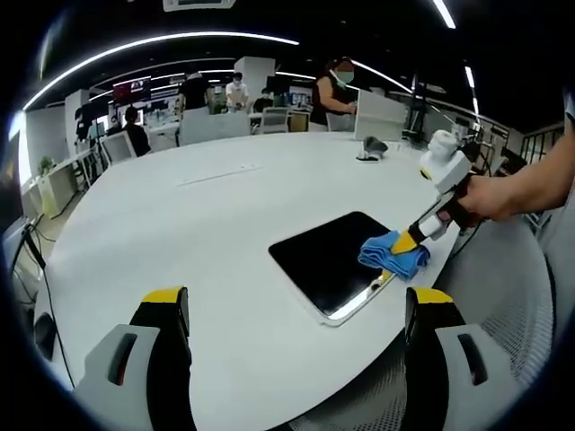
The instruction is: Wipe the mirror surface with the cleaning cloth until all visible marks leave the cleaned area.
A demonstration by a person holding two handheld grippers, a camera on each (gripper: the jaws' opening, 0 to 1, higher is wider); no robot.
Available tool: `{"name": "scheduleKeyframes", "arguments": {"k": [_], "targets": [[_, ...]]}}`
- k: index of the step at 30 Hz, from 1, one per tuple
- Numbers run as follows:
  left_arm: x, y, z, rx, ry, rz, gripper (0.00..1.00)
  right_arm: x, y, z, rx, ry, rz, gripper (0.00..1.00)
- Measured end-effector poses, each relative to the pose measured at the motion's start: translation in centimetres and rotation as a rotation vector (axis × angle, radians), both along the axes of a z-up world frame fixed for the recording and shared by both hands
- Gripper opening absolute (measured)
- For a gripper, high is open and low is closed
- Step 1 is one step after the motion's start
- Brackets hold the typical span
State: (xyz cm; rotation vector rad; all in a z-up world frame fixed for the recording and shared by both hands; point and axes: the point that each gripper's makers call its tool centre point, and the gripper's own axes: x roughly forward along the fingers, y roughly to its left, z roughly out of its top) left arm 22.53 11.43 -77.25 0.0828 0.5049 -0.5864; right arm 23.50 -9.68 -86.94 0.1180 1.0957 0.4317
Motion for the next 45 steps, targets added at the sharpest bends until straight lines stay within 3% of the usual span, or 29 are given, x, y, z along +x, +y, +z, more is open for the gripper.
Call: {"name": "scheduleKeyframes", "arguments": {"k": [22,45], "targets": [[-0.3,-0.2,-0.2,0.000,0.000,0.001,0.99,-1.3,0.1,0.0,0.015,0.013,0.002,0.00],[-0.4,0.1,-0.1,0.008,0.001,0.006,0.99,-1.5,-2.4,0.0,0.006,0.021,-0.020,0.00]]}}
